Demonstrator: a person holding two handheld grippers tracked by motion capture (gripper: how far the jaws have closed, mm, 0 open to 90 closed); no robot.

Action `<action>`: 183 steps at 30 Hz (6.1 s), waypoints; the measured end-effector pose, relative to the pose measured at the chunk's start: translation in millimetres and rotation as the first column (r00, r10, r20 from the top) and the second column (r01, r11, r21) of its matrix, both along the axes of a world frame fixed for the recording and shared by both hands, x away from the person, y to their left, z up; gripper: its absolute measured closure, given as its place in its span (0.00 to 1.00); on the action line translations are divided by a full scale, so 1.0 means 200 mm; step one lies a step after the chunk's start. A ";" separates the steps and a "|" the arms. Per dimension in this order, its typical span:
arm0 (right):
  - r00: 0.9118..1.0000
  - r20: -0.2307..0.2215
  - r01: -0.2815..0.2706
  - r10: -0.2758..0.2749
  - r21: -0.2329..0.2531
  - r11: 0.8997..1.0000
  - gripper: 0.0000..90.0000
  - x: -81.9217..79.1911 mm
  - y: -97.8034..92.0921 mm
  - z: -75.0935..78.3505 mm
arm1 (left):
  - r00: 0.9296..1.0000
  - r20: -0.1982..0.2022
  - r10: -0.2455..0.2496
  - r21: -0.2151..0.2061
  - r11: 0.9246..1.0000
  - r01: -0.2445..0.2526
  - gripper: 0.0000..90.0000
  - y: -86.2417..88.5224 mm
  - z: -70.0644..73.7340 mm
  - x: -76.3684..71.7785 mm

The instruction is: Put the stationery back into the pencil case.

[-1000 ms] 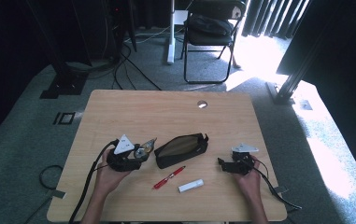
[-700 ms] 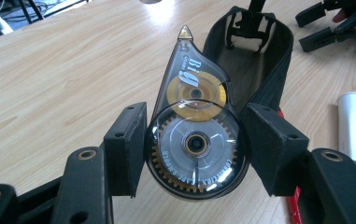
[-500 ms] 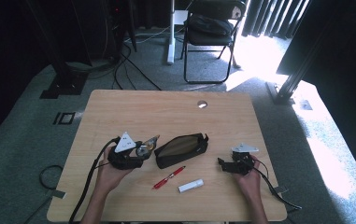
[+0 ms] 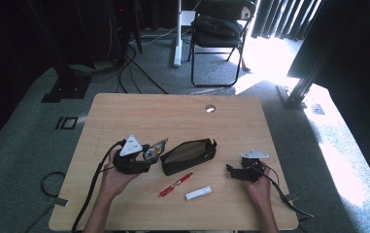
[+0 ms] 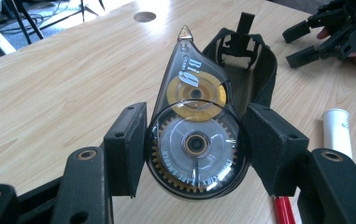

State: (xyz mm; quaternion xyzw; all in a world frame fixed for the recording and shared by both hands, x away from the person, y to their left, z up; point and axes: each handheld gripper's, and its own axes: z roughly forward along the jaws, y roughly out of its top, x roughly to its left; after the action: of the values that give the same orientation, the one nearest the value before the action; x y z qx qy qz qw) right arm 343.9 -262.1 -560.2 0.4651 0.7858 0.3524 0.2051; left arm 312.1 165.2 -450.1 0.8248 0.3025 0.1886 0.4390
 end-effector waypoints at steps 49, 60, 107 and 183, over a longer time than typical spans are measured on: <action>1.000 0.000 0.001 -0.001 0.001 1.000 0.23 0.00 0.00 0.00 | 0.999 0.023 -0.049 -0.026 0.998 0.050 0.47 -0.12 0.05 0.03; 1.000 0.000 0.001 -0.001 0.001 1.000 0.23 0.00 0.00 0.00 | 0.998 0.018 -0.052 -0.029 0.998 0.052 0.47 -0.13 0.03 0.04; 1.000 0.001 -0.001 0.001 -0.001 1.000 0.22 0.00 0.00 0.00 | 0.994 -0.011 -0.105 0.005 0.994 0.105 0.47 -0.30 0.01 0.12; 1.000 -0.003 -0.010 0.010 0.000 1.000 0.22 0.01 0.00 0.00 | 0.989 -0.084 -0.124 0.060 0.990 0.129 0.47 -0.40 -0.16 0.22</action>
State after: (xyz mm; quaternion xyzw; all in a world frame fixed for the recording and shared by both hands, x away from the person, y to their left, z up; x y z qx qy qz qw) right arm 345.7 -261.3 -560.0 0.4617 0.7884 0.3526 0.2024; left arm 356.8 85.0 -482.4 0.8631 0.2604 0.1369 0.4105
